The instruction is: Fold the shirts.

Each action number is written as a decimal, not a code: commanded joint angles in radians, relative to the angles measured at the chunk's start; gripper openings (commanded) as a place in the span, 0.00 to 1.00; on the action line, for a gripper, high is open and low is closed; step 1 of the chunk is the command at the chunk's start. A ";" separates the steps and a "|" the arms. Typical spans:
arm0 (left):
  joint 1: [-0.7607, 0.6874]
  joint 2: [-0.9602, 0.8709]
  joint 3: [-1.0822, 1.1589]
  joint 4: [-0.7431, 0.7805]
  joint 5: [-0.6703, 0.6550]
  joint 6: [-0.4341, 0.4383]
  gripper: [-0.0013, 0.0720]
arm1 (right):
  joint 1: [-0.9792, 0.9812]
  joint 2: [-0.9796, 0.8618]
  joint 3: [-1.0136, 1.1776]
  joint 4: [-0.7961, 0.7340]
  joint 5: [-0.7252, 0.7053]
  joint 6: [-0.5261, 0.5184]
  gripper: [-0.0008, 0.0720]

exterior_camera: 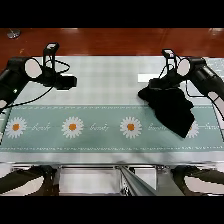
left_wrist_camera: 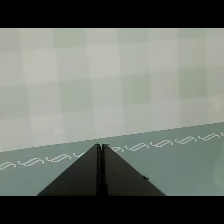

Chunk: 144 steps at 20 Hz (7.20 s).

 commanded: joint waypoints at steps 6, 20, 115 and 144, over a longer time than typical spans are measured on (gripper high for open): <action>-0.001 0.000 0.000 0.000 0.000 0.000 0.05 | 0.001 0.000 0.000 0.000 0.000 0.000 0.06; -0.002 -0.002 0.000 0.000 0.009 0.000 0.05 | 0.001 0.000 0.000 -0.004 -0.031 -0.001 0.06; -0.427 -0.032 -0.522 -0.835 0.559 0.214 0.97 | -0.276 0.445 -0.677 0.537 -0.177 -0.190 0.85; 0.105 -0.024 0.154 -0.816 0.006 0.461 0.05 | -0.071 -0.092 0.468 0.523 0.137 -0.181 0.06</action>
